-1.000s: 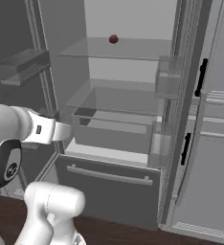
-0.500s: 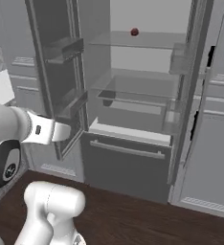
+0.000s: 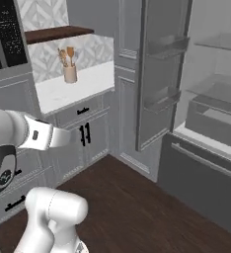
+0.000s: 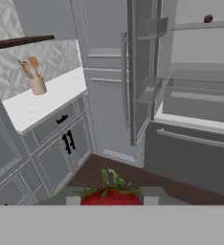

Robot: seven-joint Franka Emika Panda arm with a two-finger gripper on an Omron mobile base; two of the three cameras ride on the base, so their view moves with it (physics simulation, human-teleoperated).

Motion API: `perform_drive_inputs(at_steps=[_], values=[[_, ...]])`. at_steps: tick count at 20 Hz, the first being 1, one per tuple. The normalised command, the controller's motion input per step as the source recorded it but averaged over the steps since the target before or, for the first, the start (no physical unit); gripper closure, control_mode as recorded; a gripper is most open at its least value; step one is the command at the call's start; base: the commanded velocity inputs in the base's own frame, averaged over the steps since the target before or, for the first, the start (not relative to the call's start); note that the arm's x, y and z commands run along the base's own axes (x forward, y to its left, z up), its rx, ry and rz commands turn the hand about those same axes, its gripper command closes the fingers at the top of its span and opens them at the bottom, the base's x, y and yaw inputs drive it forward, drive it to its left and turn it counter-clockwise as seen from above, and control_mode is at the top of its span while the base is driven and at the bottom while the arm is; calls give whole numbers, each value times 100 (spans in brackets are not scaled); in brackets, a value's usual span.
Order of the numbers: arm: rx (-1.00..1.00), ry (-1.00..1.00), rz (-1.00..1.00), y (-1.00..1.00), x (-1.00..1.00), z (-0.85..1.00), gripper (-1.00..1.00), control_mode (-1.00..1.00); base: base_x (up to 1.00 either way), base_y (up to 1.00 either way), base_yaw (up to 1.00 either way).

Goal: Take the strawberry from the fridge and place it on top of the pancake, located on the dining counter.

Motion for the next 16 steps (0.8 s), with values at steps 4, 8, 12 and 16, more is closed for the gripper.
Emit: perform_drive_inputs(at_steps=[4,8,12,16], values=[[0,0,0,0,0,0,100,100,-41,0,92],[0,0,0,0,0,0,100,100,-27,0,97],[0,0,0,0,0,0,100,100,-21,0,100],[0,0,0,0,0,0,100,100,-19,0,100]])
